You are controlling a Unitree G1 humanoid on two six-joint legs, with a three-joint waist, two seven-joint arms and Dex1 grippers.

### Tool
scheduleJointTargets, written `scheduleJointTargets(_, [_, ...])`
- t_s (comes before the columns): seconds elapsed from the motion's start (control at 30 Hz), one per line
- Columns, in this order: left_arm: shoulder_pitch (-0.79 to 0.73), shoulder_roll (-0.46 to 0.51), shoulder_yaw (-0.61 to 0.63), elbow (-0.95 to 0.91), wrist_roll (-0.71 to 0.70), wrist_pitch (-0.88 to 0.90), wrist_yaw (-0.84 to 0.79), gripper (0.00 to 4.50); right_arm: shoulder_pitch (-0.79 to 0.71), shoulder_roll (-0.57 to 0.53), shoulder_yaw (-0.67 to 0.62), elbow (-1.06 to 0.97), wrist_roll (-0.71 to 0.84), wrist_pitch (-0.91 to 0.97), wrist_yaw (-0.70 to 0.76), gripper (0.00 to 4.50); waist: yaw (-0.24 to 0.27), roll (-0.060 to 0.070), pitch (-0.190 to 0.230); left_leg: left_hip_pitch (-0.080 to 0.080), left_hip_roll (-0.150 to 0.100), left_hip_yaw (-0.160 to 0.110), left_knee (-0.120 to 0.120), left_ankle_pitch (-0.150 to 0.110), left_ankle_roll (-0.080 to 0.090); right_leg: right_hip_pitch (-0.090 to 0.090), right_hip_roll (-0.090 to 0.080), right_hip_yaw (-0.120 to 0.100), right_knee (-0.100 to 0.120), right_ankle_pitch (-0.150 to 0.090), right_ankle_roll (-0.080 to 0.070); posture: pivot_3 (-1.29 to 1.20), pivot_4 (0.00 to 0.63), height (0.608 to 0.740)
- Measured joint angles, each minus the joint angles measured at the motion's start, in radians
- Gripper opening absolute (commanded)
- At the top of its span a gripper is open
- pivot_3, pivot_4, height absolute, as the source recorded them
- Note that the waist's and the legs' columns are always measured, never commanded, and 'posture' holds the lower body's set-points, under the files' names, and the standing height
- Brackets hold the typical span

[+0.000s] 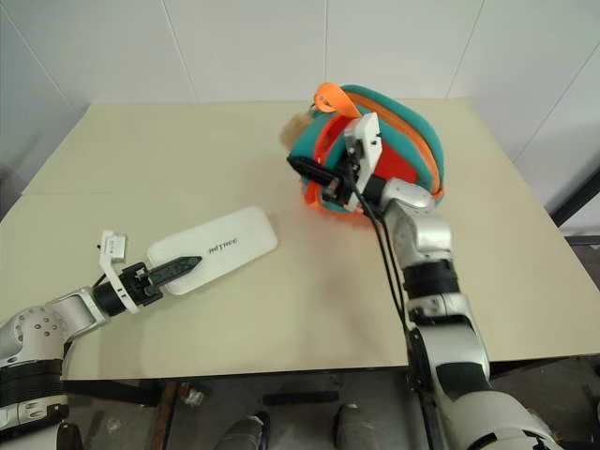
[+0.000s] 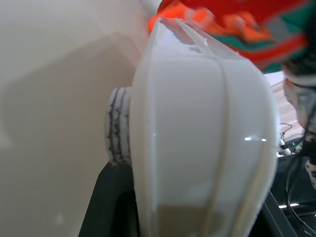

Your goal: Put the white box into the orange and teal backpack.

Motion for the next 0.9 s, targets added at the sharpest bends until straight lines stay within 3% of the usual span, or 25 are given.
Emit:
scheduleJointTargets(0.17, [-0.006, 0.044, -0.01, 0.03, 0.005, -0.018, -0.023, 1.21, 0.079, -0.166, 0.002, -0.296, 0.219, 0.35, 0.04, 0.04, 0.006, 0.0, 0.0, 0.0, 0.0, 0.0, 0.001, 0.0, 0.0, 0.001, 0.0, 0.0, 0.0, 0.0, -0.001, 0.0, 0.15, 0.74])
scheduleJointTargets(0.33, [0.006, 0.065, -0.019, 0.031, 0.01, -0.059, -0.06, 1.21, 0.161, -0.318, -0.017, -0.475, 0.402, 0.567, 0.053, 0.04, 0.013, 0.0, 0.0, 0.0, 0.0, 0.0, 0.001, 0.0, 0.001, 0.001, -0.001, 0.0, -0.002, -0.001, -0.001, 0.0, 0.15, 0.74])
scheduleJointTargets(0.7, [0.023, 0.09, 0.061, -0.204, -0.086, -0.109, -0.135, 1.21, 0.219, -0.38, 0.007, -0.492, 0.373, 0.546, 0.059, 0.04, 0.033, -0.001, 0.0, -0.001, 0.0, 0.001, 0.001, -0.001, 0.002, 0.001, -0.001, 0.0, -0.004, -0.001, -0.001, 0.0, 0.15, 0.74])
scheduleJointTargets(0.9, [-0.011, 0.148, 0.02, -0.298, -0.067, -0.21, -0.183, 1.21, 0.217, -0.388, 0.048, -0.448, 0.326, 0.511, 0.088, 0.04, 0.034, -0.001, 0.0, -0.001, -0.001, 0.001, 0.002, -0.001, 0.002, 0.002, 0.0, -0.001, -0.004, -0.001, -0.001, 0.0, 0.15, 0.74])
